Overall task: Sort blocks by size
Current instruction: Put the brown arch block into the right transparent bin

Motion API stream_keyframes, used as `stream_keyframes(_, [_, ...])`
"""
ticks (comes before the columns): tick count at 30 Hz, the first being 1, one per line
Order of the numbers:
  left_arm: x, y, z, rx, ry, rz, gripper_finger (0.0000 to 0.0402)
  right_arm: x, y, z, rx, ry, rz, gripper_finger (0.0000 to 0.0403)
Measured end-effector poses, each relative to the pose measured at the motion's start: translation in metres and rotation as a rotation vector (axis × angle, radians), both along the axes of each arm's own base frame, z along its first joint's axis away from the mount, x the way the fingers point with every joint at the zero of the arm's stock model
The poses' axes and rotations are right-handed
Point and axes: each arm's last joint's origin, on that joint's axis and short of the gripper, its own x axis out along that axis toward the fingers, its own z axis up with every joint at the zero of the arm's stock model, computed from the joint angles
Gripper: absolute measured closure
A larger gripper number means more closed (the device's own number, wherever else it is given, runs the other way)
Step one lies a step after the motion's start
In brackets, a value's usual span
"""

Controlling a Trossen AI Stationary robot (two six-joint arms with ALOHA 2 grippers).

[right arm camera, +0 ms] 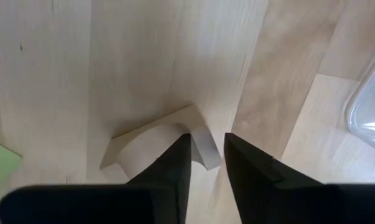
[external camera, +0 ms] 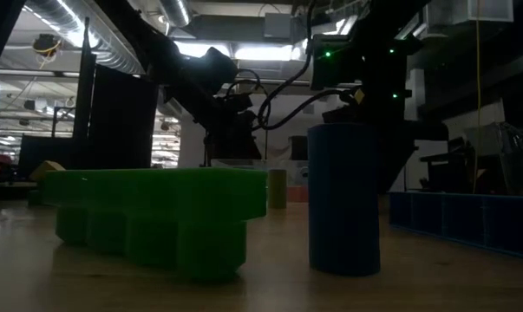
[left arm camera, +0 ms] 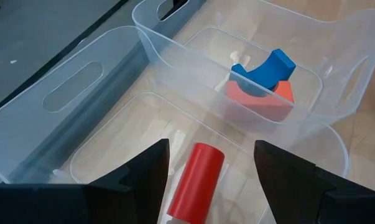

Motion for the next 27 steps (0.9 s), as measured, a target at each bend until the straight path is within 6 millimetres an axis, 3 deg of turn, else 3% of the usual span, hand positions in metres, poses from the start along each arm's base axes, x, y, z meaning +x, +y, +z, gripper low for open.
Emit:
stream_keyframes(6, [0.0000,0.0000,0.0000,0.000,0.000,0.000,0.0180,0.0023,0.0000,0.0002,-0.001,-0.023,0.000,0.0330])
stream_keyframes(15, [0.0000,0.0000,0.0000,0.000,0.000,0.000,0.0180,0.0047,0.0000,0.0005,0.000,-0.053,-0.035,0.0329])
stream_keyframes(20, [0.0000,0.0000,0.0000,0.000,0.000,0.000,0.0180,0.0048,-0.0001,0.0005,0.003,-0.058,-0.064,0.0300])
stream_keyframes(27, [0.0000,0.0000,0.0000,0.000,0.000,0.000,0.0180,0.0048,-0.0009,0.0006,-0.025,-0.058,-0.070,0.0227])
